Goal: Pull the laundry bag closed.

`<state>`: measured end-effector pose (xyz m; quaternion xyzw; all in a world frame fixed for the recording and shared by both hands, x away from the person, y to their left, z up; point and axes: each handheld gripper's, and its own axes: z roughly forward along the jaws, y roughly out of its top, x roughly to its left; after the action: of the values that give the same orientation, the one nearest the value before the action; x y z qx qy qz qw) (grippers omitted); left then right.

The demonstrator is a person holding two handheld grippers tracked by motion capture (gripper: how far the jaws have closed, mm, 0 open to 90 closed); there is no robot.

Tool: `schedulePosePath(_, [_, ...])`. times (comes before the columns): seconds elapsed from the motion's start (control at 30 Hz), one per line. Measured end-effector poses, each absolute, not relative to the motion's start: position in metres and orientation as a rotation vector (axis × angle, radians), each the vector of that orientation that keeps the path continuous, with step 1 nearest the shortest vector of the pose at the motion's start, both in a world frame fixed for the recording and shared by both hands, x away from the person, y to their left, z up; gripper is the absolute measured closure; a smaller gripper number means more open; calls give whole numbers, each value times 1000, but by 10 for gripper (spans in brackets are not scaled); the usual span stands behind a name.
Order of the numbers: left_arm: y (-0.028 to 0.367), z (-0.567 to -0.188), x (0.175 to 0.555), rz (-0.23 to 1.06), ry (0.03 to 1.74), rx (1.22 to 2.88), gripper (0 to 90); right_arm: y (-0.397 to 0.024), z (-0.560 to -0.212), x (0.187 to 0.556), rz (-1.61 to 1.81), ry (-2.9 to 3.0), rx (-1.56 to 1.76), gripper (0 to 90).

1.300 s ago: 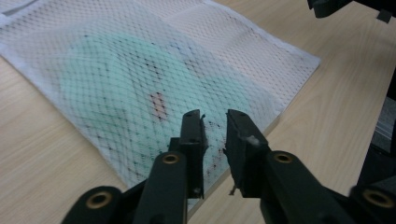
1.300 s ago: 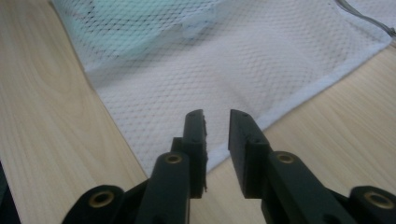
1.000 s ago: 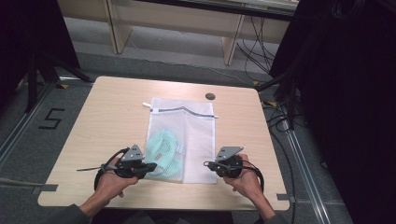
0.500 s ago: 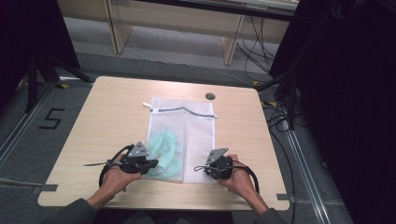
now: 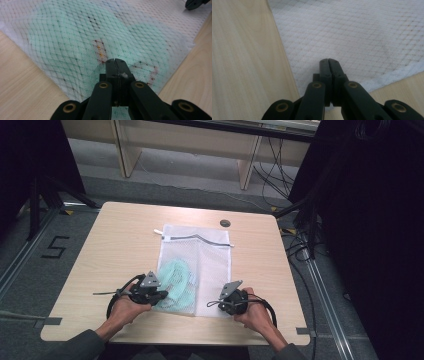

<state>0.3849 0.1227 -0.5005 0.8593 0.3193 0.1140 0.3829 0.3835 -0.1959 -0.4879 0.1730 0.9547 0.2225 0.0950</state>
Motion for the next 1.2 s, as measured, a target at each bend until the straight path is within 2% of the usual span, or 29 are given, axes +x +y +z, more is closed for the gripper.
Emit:
schedulePosePath(0.7, [136,-505,415,354,855,2235,897,-174,-488,365,683,2907,386,900])
schedulePosePath(1.2, [144,-507,435,360,883,2231,897,-135,-490,354,742,2961,298,900])
